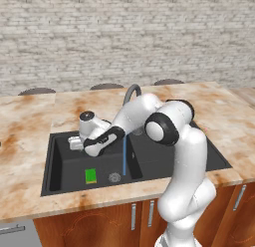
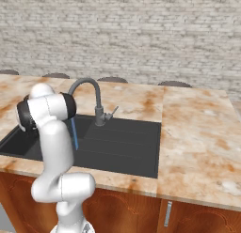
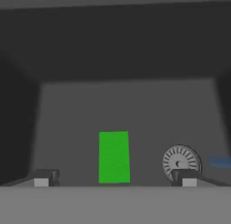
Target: Soak the sponge with water for a few seconds and then drop it inside the sink.
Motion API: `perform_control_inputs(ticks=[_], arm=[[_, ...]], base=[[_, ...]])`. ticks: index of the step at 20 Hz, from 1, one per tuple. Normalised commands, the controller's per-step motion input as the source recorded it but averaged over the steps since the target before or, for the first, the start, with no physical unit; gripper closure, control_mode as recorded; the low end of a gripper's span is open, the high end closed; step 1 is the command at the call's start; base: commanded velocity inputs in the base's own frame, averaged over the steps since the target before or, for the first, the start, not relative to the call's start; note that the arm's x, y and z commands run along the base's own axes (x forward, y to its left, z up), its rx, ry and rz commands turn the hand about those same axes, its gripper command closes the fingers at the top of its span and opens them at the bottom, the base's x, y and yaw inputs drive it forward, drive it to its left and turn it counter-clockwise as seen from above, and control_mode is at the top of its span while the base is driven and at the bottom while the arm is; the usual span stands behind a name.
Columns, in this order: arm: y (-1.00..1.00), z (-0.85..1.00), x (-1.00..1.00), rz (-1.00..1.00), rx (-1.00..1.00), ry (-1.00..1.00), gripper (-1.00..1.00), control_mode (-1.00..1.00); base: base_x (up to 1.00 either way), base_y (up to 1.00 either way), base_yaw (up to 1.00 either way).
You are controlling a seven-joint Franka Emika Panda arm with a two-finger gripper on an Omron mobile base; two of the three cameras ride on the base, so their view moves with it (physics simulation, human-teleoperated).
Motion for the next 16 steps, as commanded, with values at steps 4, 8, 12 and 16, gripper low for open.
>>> perform_control_inputs(ticks=[4,8,12,16], arm=[[0.02,0.65,-0.08,0.00,-0.02,-0.03,-1.00,-1.00],[0.01,0.60,-0.03,0.00,-0.01,-0.01,-1.00,-1.00],[0.00,0.67,-0.03,0.00,0.00,-0.01,-1.00,-1.00],[0.00,0.60,-0.22,0.00,0.00,-0.05,-1.00,-1.00]], base=[[0.00,0.00,0.00],[0.00,0.00,0.00],[0.00,0.00,0.00],[0.00,0.00,0.00]])
